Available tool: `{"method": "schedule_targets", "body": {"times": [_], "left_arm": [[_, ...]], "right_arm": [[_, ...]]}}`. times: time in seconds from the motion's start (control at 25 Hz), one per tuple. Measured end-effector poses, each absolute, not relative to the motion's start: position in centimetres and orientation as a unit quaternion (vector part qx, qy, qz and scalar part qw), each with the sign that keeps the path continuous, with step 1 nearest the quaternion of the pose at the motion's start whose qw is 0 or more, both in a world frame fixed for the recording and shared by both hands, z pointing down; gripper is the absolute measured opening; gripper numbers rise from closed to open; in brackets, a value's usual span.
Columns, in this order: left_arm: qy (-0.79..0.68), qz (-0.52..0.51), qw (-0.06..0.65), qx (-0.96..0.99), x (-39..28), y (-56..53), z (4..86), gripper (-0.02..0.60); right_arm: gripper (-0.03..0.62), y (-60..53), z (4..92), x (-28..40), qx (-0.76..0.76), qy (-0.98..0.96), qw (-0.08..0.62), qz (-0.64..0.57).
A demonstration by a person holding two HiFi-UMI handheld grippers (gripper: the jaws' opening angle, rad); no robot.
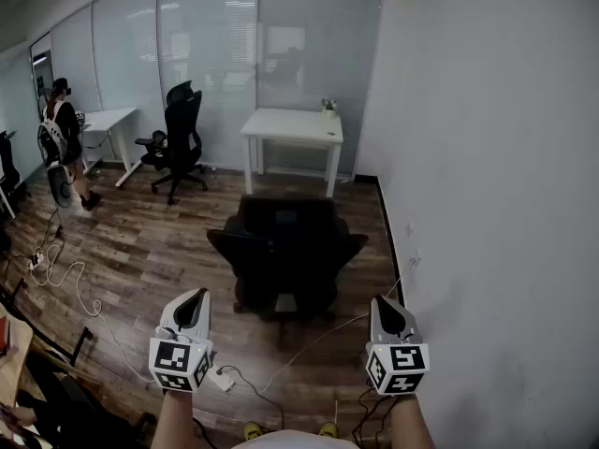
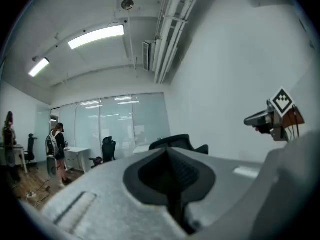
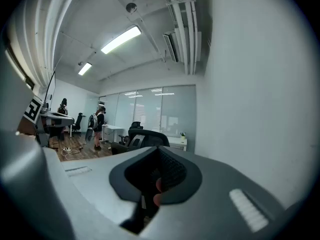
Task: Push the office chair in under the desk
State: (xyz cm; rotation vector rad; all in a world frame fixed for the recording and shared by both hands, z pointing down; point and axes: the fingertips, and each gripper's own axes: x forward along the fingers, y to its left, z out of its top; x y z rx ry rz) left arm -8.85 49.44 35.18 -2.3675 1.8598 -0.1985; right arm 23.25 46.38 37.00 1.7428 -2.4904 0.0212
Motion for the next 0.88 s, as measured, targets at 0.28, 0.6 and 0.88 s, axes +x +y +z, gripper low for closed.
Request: {"method": "schedule_targets", "body": {"times": [0.28,0.6,0.88], "left_arm": [[0.612,-0.069,0.06,-0.786,-8.61,49.26,35.63,-0.002],[0.606,-0.071,0.059,-0.79,-8.46,49.39,35.54,-0.002],[0.604,-0.077,0.058,-0.791,-8.65,49.42,35.86,-0.002]], "right_arm": [[0.003,46.33,37.28,23.35,0.572,-0.819,0.054,0.007],[0.002,46.44,36.85,23.23,0.574,-0.817,0.048,0.006],[0.003,46.22,37.33,22.69,0.571,-0.819,0.051,0.008]]}}
